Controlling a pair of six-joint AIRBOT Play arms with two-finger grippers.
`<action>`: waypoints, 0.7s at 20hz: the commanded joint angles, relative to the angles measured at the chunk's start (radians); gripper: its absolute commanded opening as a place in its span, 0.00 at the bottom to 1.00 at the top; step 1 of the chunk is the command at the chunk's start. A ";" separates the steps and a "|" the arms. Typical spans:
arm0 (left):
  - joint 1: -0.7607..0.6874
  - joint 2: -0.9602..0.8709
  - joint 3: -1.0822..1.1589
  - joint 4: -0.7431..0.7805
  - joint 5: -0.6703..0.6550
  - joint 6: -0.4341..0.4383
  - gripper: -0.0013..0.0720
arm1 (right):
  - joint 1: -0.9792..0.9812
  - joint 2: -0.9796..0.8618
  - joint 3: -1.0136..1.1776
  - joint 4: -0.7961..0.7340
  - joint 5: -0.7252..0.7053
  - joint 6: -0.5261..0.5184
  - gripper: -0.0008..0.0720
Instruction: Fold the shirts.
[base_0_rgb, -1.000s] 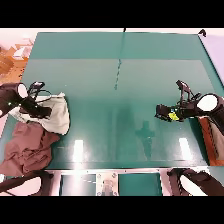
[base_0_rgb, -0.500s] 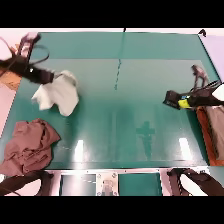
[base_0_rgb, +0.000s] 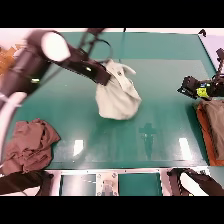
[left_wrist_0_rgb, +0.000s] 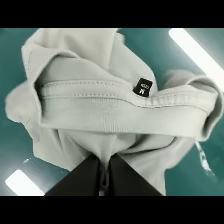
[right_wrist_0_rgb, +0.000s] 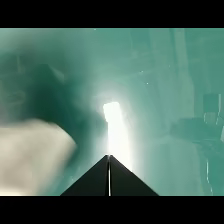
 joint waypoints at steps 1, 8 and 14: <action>-0.048 -0.150 0.007 -0.056 0.052 0.006 0.20 | -0.008 -0.001 0.004 -0.001 0.004 -0.002 0.09; 0.150 -0.181 0.088 -0.069 -0.114 -0.029 0.86 | -0.007 -0.002 -0.190 0.047 -0.021 -0.144 0.59; 0.404 -0.166 0.012 -0.078 -0.402 -0.138 0.86 | 0.069 -0.246 -0.316 0.267 -0.076 -0.457 0.68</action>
